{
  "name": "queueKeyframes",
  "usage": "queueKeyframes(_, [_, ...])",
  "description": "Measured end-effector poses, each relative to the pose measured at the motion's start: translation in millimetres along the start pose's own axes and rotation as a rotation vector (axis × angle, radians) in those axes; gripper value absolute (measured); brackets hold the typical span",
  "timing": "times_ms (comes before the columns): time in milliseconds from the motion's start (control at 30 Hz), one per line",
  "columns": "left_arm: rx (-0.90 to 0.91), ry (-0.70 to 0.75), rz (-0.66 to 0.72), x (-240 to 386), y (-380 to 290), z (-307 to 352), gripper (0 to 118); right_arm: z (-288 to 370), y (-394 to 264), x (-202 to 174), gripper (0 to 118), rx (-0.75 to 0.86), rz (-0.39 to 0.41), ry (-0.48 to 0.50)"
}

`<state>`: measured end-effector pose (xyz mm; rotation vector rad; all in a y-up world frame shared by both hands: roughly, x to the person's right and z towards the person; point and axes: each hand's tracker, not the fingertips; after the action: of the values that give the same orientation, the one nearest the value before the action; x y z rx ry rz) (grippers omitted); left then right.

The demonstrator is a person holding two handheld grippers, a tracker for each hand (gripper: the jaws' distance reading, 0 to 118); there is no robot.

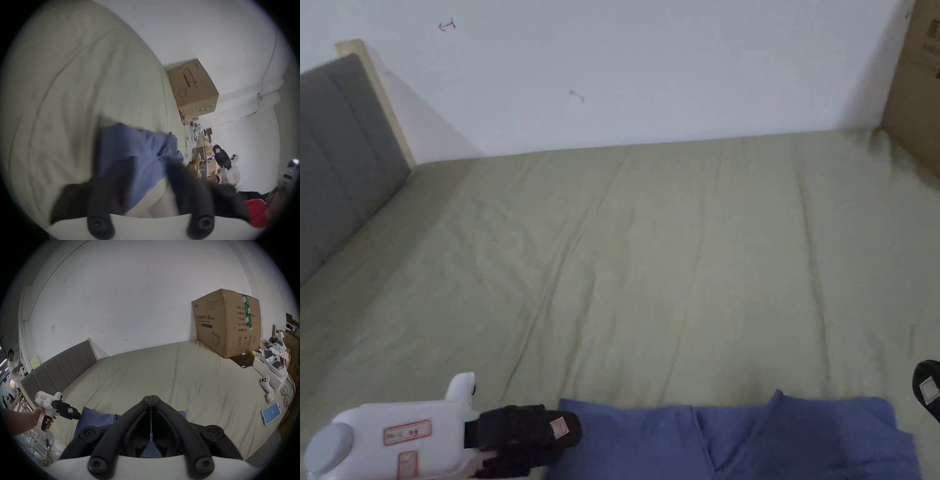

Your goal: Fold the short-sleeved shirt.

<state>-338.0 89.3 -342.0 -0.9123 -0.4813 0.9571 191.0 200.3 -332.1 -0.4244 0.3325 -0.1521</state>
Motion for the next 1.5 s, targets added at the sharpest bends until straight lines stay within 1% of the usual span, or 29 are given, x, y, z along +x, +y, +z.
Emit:
queueKeyframes(33, [-0.006, -0.006, 0.005, -13.5, 1.5, 3.2, 103, -1.2, 0.8, -2.3, 0, -0.005, 0.011, 0.001])
queueKeyframes(67, [-0.015, -0.016, 0.019, -25.0, 0.4, 5.7, 118, -2.8, 0.9, -4.3, 0, -0.009, 0.019, 0.002])
queueKeyframes(100, [0.026, -0.066, 0.037, -34.9, -0.2, 7.1, 116, -4.0, 1.4, -6.4, 0, -0.011, 0.021, 0.004])
queueKeyframes(167, [0.002, -0.105, 0.127, -37.9, -9.3, 3.6, 118, -7.1, 1.9, -10.6, 0, -0.015, 0.020, 0.009])
queueKeyframes(233, [-0.008, -0.144, 0.172, -52.0, -12.4, -10.1, 118, -11.7, 1.3, -16.6, 0, -0.028, 0.023, 0.005])
queueKeyframes(267, [-0.022, -0.169, 0.187, -58.0, -14.7, -20.6, 118, -15.0, 0.1, -18.9, 0, -0.037, 0.023, 0.003])
queueKeyframes(300, [-0.027, -0.235, 0.188, -68.8, -9.3, -26.6, 118, -18.1, -1.2, -21.2, 0, -0.049, 0.024, 0.002])
queueKeyframes(367, [-0.048, -0.380, 0.197, -65.8, -9.3, -46.1, 118, -23.9, -4.1, -26.0, 0, -0.081, 0.023, 0.002])
queueKeyframes(433, [-0.107, -0.395, 0.197, -63.7, -12.6, -68.5, 118, -28.8, -7.2, -29.6, 0, -0.106, 0.021, 0.003])
queueKeyframes(467, [-0.103, -0.363, 0.175, -61.2, -11.8, -78.0, 116, -30.7, -8.8, -31.1, 0, -0.115, 0.021, 0.005])
queueKeyframes(500, [-0.102, -0.342, 0.149, -57.9, -11.9, -83.8, 100, -31.6, -9.7, -32.5, 0, -0.118, 0.023, 0.007])
queueKeyframes(533, [-0.098, -0.304, 0.124, -55.9, -12.1, -88.1, 63, -31.9, -10.4, -33.7, 0, -0.120, 0.028, 0.009])
queueKeyframes(567, [-0.101, -0.225, 0.106, -64.3, -7.2, -82.5, 15, -32.3, -10.8, -34.5, 0, -0.122, 0.033, 0.014])
queueKeyframes(600, [-0.123, -0.053, 0.086, -68.2, -9.2, -88.4, 12, -31.8, -11.0, -35.8, 0, -0.124, 0.039, 0.016])
queueKeyframes(633, [-0.130, 0.015, 0.092, -72.1, -12.2, -92.1, 12, -31.7, -11.2, -36.3, 0, -0.125, 0.045, 0.016])
queueKeyframes(667, [-0.091, -0.165, 0.154, -69.4, -12.7, -89.1, 12, -31.4, -11.3, -36.4, 0, -0.127, 0.051, 0.014])
queueKeyframes(700, [-0.101, -0.144, 0.133, -69.8, -11.0, -86.5, 12, -31.1, -10.9, -36.1, 0, -0.130, 0.054, 0.014])
queueKeyframes(800, [-0.114, 0.032, -0.038, -47.2, -4.8, -67.6, 12, -27.3, -7.4, -32.4, 0, -0.129, 0.044, 0.019])
queueKeyframes(833, [-0.107, 0.062, -0.069, -30.1, -5.1, -57.6, 12, -26.3, -5.7, -31.2, 0, -0.126, 0.040, 0.019])
queueKeyframes(900, [-0.098, 0.202, -0.101, -15.6, 1.0, -26.7, 11, -22.1, -3.1, -26.6, 0, -0.102, 0.020, 0.016])
queueKeyframes(967, [-0.076, 0.296, -0.121, -0.8, 6.2, 0.5, 11, -17.9, -2.0, -22.2, 0, -0.084, -0.006, 0.025])
queueKeyframes(1033, [-0.026, 0.491, -0.164, 21.2, 8.3, 25.7, 11, -13.1, -2.9, -18.3, 0, -0.074, -0.016, 0.027])
queueKeyframes(1067, [-0.021, 0.610, -0.205, 35.3, 8.3, 34.3, 11, -10.3, -4.0, -16.2, 0, -0.071, -0.019, 0.027])
queueKeyframes(1100, [-0.024, 0.693, -0.271, 41.4, 10.9, 33.5, 11, -8.0, -5.0, -14.0, 0, -0.069, -0.021, 0.028])
queueKeyframes(1167, [-0.027, 0.785, -0.377, 69.6, 5.3, 27.6, 11, -1.7, -6.9, -10.9, 0, -0.069, -0.027, 0.029])
queueKeyframes(1267, [-0.065, 0.653, -0.365, 105.0, -6.2, -7.5, 11, 5.8, -9.4, -1.7, 0, -0.071, -0.040, 0.026])
queueKeyframes(1333, [-0.104, 0.592, -0.355, 125.5, -10.8, -41.2, 11, 11.8, -9.0, 4.5, 0, -0.065, -0.050, 0.018])
queueKeyframes(1467, [-0.191, 0.395, -0.296, 153.7, -20.0, -123.0, 12, 25.7, -5.3, 17.7, 0, -0.042, -0.076, 0.000])
queueKeyframes(1500, [-0.215, 0.358, -0.294, 159.0, -23.1, -144.5, 28, 28.2, -5.0, 21.3, 0, -0.037, -0.079, -0.006])
